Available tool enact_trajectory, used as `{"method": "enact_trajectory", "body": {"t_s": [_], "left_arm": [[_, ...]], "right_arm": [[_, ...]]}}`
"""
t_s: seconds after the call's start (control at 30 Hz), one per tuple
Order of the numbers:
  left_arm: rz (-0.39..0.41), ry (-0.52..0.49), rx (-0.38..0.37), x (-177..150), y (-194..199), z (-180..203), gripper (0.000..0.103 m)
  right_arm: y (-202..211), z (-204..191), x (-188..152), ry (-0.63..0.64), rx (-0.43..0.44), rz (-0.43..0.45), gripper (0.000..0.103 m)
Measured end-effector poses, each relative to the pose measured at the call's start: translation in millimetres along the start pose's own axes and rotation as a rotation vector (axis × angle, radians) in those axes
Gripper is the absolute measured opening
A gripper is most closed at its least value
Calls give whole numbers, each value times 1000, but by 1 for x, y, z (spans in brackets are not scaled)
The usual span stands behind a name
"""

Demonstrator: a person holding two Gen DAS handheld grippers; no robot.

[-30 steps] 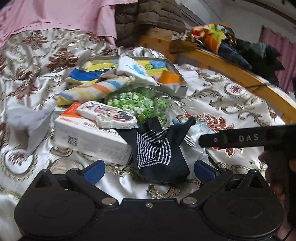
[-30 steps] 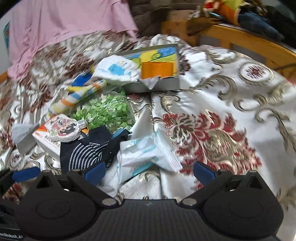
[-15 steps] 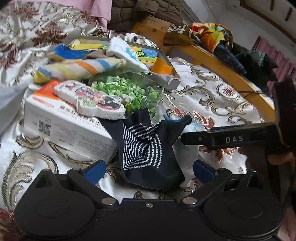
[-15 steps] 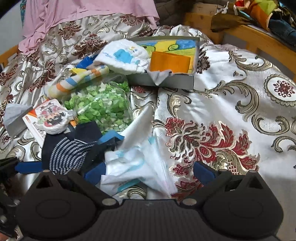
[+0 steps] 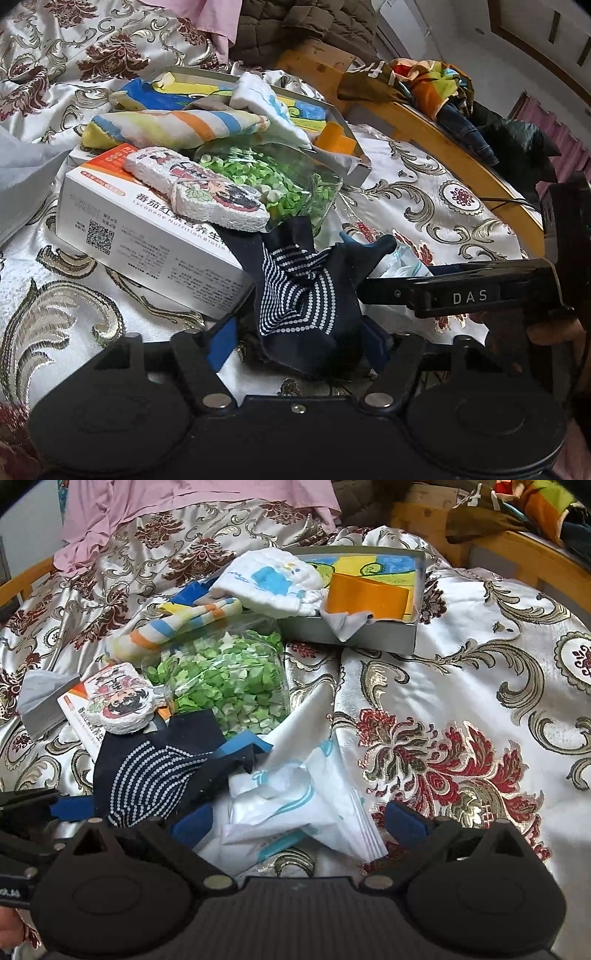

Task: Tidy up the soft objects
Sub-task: 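Grasp the navy striped sock with the left tool while the right tool grasps a white plastic bag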

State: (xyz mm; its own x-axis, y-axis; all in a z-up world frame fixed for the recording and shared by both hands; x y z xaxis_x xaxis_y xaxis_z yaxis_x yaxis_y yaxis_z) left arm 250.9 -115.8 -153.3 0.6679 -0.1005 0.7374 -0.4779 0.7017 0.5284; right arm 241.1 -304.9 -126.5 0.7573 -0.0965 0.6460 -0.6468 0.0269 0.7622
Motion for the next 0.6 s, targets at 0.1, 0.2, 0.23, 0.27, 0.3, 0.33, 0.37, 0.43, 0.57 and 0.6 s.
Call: {"method": "enact_trajectory", "body": {"t_s": [0.1, 0.2, 0.23, 0.27, 0.3, 0.33, 0.37, 0.43, 0.57, 0.6], "left_arm": [[1, 9, 25, -1, -1, -2, 48], [4, 37, 32, -1, 0, -6, 37], [6, 42, 32, 0, 0, -7, 35], [6, 43, 32, 0, 1, -7, 31], [6, 42, 33, 0, 1, -7, 28], [6, 39, 34, -1, 1, -7, 26], [6, 35, 35, -1, 1, -6, 24], [5, 28, 36, -2, 1, -5, 24], [7, 21, 44, -2, 1, -5, 21], [6, 18, 47, -2, 1, -4, 18]], "right_arm": [[0, -2, 0, 6, 0, 4, 88], [2, -2, 1, 12, -9, 16, 84], [3, -2, 1, 13, -11, 20, 83], [3, -2, 1, 13, -9, 21, 82], [3, -3, 1, 15, -8, 22, 81], [3, -3, 1, 20, -12, 22, 80], [3, -3, 1, 24, -16, 22, 80], [3, -4, 1, 27, -17, 22, 79], [4, -4, 1, 30, -21, 25, 75], [4, -4, 1, 31, -22, 26, 74]]}}
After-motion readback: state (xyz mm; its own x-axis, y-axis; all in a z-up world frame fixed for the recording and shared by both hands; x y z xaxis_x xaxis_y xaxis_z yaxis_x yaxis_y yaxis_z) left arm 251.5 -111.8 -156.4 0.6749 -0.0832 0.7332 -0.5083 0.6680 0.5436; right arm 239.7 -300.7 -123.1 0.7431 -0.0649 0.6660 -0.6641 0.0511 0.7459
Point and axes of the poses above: each gripper's, at about its wrist camera, not at the fingertips, and y roughly against the way its jaws point, z to its right, x to its top, the point moved 4 cm from there along -y, roughly the way its jaws point, and after that the axes turned 4 degrees about -y, right-handed, at the moved point
